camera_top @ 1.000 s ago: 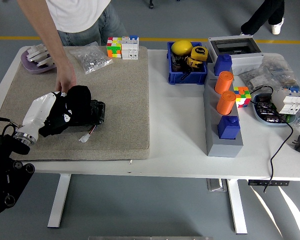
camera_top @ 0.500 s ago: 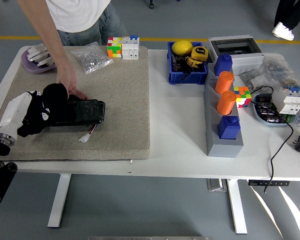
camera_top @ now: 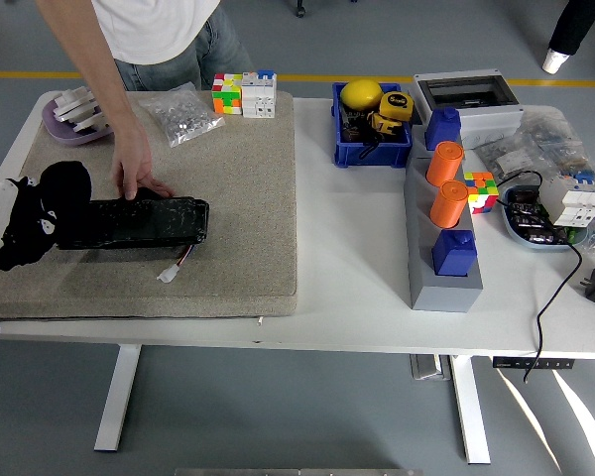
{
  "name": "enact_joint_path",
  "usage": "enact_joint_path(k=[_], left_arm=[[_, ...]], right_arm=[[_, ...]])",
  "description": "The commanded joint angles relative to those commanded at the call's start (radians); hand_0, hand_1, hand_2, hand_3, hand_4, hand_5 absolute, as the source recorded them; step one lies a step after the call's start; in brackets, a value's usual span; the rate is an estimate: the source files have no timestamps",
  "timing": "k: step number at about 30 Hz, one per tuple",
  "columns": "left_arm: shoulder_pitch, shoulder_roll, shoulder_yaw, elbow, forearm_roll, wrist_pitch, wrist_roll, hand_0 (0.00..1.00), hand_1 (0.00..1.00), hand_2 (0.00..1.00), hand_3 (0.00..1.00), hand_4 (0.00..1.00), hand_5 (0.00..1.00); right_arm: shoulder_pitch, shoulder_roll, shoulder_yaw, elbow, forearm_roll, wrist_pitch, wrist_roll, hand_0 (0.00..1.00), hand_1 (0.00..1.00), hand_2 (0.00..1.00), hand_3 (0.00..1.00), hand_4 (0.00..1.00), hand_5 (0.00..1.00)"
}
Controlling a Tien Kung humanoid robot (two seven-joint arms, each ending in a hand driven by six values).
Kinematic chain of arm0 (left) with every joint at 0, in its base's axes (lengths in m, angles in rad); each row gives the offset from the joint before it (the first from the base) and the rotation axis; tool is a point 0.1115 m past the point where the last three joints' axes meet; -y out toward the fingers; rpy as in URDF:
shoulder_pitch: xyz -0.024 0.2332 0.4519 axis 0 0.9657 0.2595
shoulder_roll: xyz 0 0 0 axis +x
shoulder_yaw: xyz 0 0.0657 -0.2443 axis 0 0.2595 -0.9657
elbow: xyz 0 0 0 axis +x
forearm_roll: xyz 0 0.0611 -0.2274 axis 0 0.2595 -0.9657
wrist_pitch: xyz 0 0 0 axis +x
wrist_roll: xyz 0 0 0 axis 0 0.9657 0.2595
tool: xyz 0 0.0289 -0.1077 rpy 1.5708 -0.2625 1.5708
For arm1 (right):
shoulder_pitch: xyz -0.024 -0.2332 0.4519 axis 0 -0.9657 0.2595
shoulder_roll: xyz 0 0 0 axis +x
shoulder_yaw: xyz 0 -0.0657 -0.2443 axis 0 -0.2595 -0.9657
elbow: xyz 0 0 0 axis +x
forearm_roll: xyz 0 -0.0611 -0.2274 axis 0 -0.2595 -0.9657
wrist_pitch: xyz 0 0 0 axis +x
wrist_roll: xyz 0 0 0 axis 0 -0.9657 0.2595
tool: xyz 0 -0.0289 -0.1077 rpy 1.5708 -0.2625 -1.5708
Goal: Pick the rag up,wipe the panel,place it on the desk
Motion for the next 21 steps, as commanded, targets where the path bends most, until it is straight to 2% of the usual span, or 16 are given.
enact_joint_path(k=[11, 21], left_arm=[[0.002, 0.003, -0.014, 0.014, -0.002, 0.001, -0.006, 0.307, 0.227, 0.504, 0.360, 0.002, 0.002], [-0.002, -0.010, 0.005, 0.020, -0.016, 0.005, -0.013, 0.308, 0.229, 0.503, 0.360, 0.002, 0.002]], right_arm=[[0.001, 0.002, 0.007, 0.000, -0.003, 0.000, 0.001, 0.796, 0.649, 0.691, 0.642, 0.998, 0.544], [0.001, 0.002, 0.010, 0.000, -0.006, 0.001, 0.003, 0.795, 0.648, 0.691, 0.642, 0.998, 0.545]])
